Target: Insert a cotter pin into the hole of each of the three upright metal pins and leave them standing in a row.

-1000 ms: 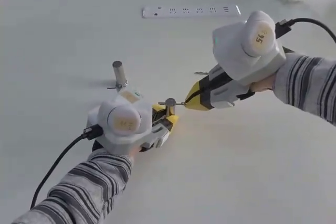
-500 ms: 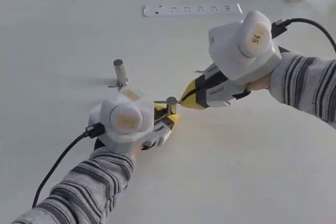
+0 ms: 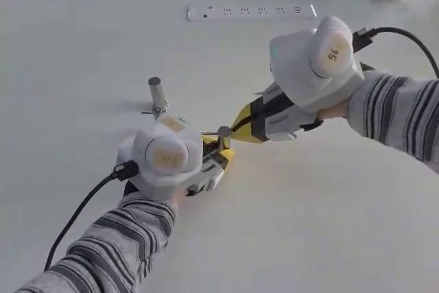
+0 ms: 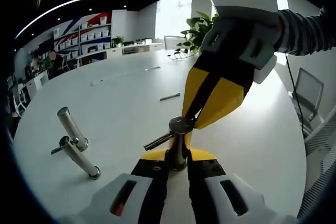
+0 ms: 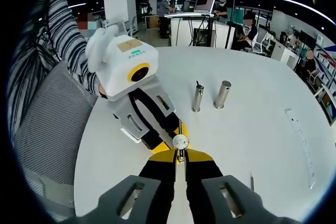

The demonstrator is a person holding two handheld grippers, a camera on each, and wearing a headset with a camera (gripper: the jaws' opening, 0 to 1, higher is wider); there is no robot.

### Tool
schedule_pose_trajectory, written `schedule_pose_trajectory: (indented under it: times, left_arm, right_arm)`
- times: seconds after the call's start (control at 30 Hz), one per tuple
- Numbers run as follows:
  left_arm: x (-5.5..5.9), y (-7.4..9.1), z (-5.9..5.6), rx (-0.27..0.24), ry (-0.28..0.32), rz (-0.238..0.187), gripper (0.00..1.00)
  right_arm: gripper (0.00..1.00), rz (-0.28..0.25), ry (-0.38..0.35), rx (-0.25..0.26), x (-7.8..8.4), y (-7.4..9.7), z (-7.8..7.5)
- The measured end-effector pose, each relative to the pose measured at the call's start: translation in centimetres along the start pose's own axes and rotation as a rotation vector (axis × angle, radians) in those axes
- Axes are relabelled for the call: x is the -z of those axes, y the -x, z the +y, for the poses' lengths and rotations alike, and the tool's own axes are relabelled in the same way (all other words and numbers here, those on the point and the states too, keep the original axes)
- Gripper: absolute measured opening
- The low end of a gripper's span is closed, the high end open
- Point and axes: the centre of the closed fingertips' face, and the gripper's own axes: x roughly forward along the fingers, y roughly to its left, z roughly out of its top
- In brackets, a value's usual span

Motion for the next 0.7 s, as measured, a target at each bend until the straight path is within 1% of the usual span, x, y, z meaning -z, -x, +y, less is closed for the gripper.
schedule_pose_trajectory:
  times: [0.07,0.17,0.27,0.33,0.43,0.57,0.7]
  left_arm:
    - [0.0,0.0,0.0,0.001,0.01,0.001,0.11]
    - [0.1,0.0,0.0,-0.001,0.013,0.003,0.16]
    - [0.0,0.1,0.1,-0.004,0.018,0.004,0.2]
    - [0.2,0.2,0.2,-0.008,0.018,0.012,0.23]
    - [0.5,0.5,0.3,-0.01,0.027,0.019,0.29]
    - [0.7,1.1,0.2,-0.009,0.025,0.022,0.31]
    - [0.6,1.3,0.3,-0.009,0.032,0.018,0.34]
  right_arm:
    - [0.05,-0.009,-0.013,0.0,-0.1,-0.1,0.0]
    - [0.07,-0.004,-0.02,0.005,0.0,-0.2,0.0]
    - [0.09,-0.012,-0.035,0.008,-0.1,-0.4,-0.1]
    - [0.1,-0.009,-0.032,0.013,-0.1,-0.7,-0.3]
    - [0.11,-0.01,-0.035,0.01,-0.2,-0.9,-0.4]
    - [0.1,-0.01,-0.03,0.01,-0.6,-1.5,-0.4]
    - [0.1,0.005,-0.026,0.001,-0.5,-2.0,-0.3]
